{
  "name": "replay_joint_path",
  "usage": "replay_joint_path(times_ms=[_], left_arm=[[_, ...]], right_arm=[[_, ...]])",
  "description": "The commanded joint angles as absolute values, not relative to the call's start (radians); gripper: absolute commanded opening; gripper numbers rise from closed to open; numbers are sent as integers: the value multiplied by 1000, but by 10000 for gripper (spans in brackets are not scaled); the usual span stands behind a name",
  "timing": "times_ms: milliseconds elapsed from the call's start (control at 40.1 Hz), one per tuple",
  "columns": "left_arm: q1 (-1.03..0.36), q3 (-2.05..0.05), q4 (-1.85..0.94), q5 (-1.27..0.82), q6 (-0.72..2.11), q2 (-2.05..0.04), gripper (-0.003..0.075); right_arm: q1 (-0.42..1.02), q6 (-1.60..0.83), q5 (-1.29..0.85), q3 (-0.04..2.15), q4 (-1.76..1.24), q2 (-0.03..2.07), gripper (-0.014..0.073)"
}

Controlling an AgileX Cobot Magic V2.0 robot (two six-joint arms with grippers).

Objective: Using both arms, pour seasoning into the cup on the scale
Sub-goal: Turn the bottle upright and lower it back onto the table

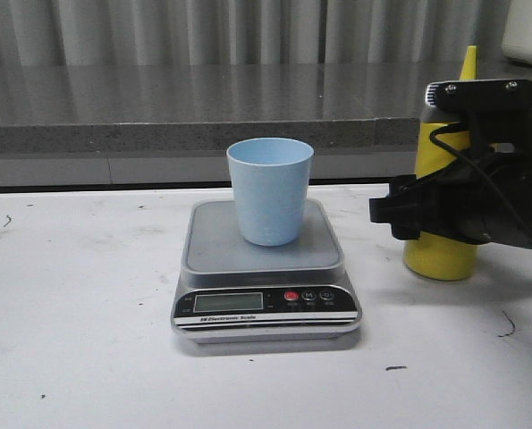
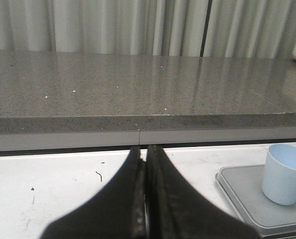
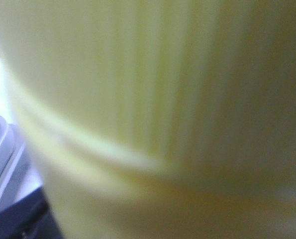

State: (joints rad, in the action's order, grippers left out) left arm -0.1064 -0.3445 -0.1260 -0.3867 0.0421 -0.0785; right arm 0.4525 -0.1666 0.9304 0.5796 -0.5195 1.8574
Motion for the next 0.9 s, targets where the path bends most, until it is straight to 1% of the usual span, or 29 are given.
replay_joint_path(times_ms=[0, 249, 474, 872], left_arm=[[-106, -370, -139, -311, 36, -92, -20], [-106, -370, -139, -311, 36, -92, -20], [-106, -370, -139, -311, 36, -92, -20], [-106, -370, -139, -311, 36, -92, -20]], right_arm=[[454, -164, 1027, 599, -496, 1816, 601], [462, -164, 1062, 558, -469, 1814, 602], [529, -164, 1287, 403, -466, 1799, 602], [542, -163, 1286, 201, -469, 1795, 602]])
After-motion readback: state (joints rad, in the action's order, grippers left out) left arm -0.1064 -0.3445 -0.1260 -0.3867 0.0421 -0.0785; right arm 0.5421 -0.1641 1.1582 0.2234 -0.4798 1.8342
